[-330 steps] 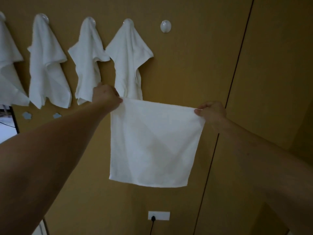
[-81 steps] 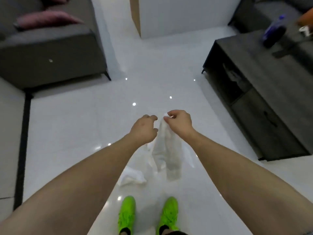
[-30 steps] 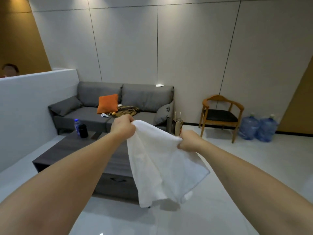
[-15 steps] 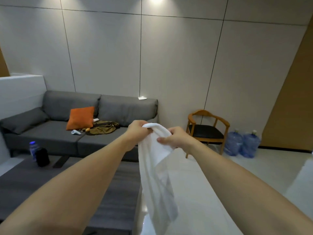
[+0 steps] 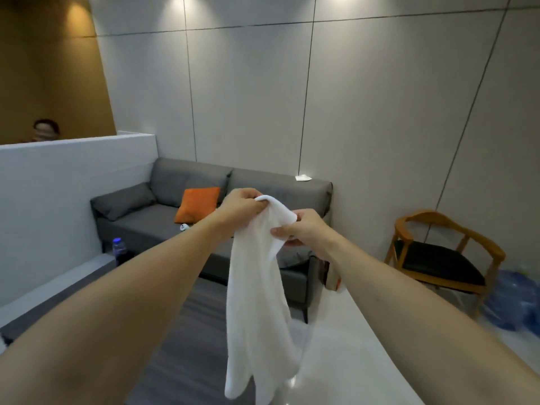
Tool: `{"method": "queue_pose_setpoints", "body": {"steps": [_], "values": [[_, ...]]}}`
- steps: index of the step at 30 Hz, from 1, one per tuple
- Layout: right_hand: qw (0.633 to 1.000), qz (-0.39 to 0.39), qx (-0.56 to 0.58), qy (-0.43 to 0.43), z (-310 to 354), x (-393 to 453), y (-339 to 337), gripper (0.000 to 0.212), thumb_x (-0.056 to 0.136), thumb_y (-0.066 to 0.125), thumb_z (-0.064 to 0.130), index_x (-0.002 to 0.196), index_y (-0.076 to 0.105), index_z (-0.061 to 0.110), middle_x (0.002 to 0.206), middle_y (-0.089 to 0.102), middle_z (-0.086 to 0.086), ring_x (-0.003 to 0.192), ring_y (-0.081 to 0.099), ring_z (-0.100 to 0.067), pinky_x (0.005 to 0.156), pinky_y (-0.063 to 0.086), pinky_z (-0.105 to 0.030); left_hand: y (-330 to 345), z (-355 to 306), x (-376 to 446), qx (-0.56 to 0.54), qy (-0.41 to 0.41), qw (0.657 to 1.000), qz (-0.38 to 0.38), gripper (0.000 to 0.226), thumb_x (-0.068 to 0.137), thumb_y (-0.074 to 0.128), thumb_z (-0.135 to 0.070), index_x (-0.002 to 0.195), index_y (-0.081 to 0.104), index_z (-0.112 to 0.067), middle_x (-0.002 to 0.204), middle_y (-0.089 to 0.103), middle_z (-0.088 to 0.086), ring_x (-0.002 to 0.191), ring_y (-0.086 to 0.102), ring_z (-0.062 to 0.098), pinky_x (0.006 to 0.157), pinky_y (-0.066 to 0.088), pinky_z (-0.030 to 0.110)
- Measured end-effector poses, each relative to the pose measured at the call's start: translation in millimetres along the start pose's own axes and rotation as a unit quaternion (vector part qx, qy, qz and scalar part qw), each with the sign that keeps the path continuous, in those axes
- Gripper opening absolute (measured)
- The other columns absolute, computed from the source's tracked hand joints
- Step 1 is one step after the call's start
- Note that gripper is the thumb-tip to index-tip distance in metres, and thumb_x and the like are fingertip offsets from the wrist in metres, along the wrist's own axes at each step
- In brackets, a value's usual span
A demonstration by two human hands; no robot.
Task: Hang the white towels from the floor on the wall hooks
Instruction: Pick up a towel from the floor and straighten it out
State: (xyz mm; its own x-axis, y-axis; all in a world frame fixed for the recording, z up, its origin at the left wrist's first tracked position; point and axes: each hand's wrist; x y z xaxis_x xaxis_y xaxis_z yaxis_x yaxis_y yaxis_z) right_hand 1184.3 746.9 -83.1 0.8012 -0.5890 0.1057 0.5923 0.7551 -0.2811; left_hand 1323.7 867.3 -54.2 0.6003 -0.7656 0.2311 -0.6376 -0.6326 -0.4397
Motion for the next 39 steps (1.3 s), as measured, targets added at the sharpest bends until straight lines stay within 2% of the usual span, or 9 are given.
{"method": "queue_pose_setpoints", "body": {"steps": [3, 8, 14, 17, 22, 24, 29, 34, 39], "values": [[0.999, 0.026, 0.029, -0.011, -2.4, 40.6, -8.0, 0.023, 0.084, 0.072, 0.011, 0.106, 0.069, 0.002, 0.104, 0.072, -0.015, 0.095, 0.07, -0.028, 0.084, 0.058, -0.044, 5.1, -10.0, 24.5, 0.023, -0.029, 0.999, -0.028, 0.011, 0.079, 0.059, -0.023, 0.085, 0.068, -0.025, 0.087, 0.067, 0.001, 0.082, 0.064, 0.02, 0.058, 0.051, 0.029], [0.989, 0.106, -0.064, -0.08, 14.2, 90.4, -16.5, 0.023, 0.089, 0.066, 0.029, 0.077, 0.071, 0.011, 0.066, 0.063, 0.003, 0.058, 0.059, -0.01, 0.055, 0.048, -0.025, 11.6, -21.8, 56.0, 0.048, -0.045, 0.996, -0.061, 0.018, 0.069, 0.074, -0.04, 0.081, 0.073, -0.025, 0.085, 0.073, 0.005, 0.085, 0.07, 0.022, 0.078, 0.059, 0.038], [0.964, 0.235, -0.089, -0.093, 13.7, 123.8, -33.2, 0.031, 0.061, 0.089, 0.037, 0.078, 0.075, 0.016, 0.082, 0.075, -0.006, 0.075, 0.073, -0.022, 0.058, 0.057, -0.03, -12.4, -27.7, 75.3, 0.098, -0.04, 0.969, -0.225, 0.011, 0.082, 0.073, -0.036, 0.081, 0.07, -0.025, 0.086, 0.067, 0.0, 0.082, 0.064, 0.015, 0.062, 0.05, 0.026], [0.942, 0.23, -0.214, -0.119, 9.7, 143.3, -26.8, 0.034, 0.06, 0.088, 0.026, 0.077, 0.07, 0.002, 0.084, 0.072, -0.015, 0.08, 0.07, -0.029, 0.072, 0.06, -0.04, -35.5, -27.7, 68.3, 0.108, -0.03, 0.939, -0.327, 0.01, 0.082, 0.072, -0.036, 0.075, 0.069, -0.029, 0.085, 0.064, -0.004, 0.081, 0.058, 0.01, 0.06, 0.043, 0.02], [0.944, 0.194, -0.219, -0.154, 4.8, 177.0, -13.4, 0.035, 0.066, 0.087, 0.025, 0.053, 0.058, 0.01, 0.059, 0.059, 0.0, 0.058, 0.057, -0.015, 0.051, 0.043, -0.023, -86.9, -7.9, 31.8, 0.156, -0.058, 0.893, -0.419, 0.006, 0.08, 0.075, -0.031, 0.079, 0.072, -0.025, 0.085, 0.065, -0.008, 0.082, 0.057, 0.008, 0.071, 0.045, 0.022], [0.939, 0.185, -0.225, -0.185, 12.2, 191.3, 0.9, 0.042, 0.061, 0.088, 0.028, 0.051, 0.05, 0.013, 0.055, 0.051, 0.002, 0.055, 0.05, -0.014, 0.052, 0.037, -0.024, -103.1, 1.4, 20.3, 0.185, -0.082, 0.88, -0.429, 0.006, 0.081, 0.076, -0.029, 0.082, 0.071, -0.025, 0.086, 0.064, -0.006, 0.083, 0.058, 0.01, 0.076, 0.047, 0.027], [0.907, 0.239, -0.266, -0.223, 32.6, 232.6, 41.6, 0.032, 0.057, 0.089, 0.032, 0.051, 0.06, 0.019, 0.05, 0.057, 0.011, 0.055, 0.056, -0.009, 0.049, 0.039, -0.021, -145.7, 32.3, 0.0, 0.311, -0.141, 0.848, -0.405, 0.007, 0.082, 0.074, -0.024, 0.079, 0.067, -0.023, 0.086, 0.065, -0.003, 0.078, 0.056, 0.009, 0.069, 0.04, 0.019], [0.895, 0.265, -0.29, -0.213, 37.5, 282.3, 92.8, 0.031, 0.059, 0.09, 0.034, 0.049, 0.064, 0.02, 0.048, 0.061, 0.011, 0.054, 0.059, -0.008, 0.042, 0.04, -0.017, -199.9, 79.5, -6.9, 0.391, -0.21, 0.81, -0.383, 0.014, 0.087, 0.069, -0.024, 0.091, 0.075, -0.012, 0.092, 0.066, 0.007, 0.093, 0.057, 0.025, 0.088, 0.05, 0.037], [0.878, 0.25, -0.339, -0.226, 41.1, 333.6, 162.8, 0.026, 0.061, 0.089, 0.035, 0.065, 0.071, 0.017, 0.072, 0.069, -0.001, 0.072, 0.067, -0.019, 0.067, 0.059, -0.037, -259.5, 124.8, 6.4, 0.416, -0.235, 0.778, -0.409, 0.012, 0.089, 0.067, -0.026, 0.087, 0.072, -0.016, 0.09, 0.064, 0.008, 0.089, 0.056, 0.027, 0.079, 0.049, 0.035]]}}
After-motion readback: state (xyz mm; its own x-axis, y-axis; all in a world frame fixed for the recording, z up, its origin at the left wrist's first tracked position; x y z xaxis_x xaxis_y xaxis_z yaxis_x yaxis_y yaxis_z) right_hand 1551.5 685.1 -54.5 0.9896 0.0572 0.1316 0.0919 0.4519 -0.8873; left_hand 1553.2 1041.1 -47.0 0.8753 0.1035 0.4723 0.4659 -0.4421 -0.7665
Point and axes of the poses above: each hand's wrist, its own x-axis towards the middle knuckle, its own y-axis out of the palm, z = x × y
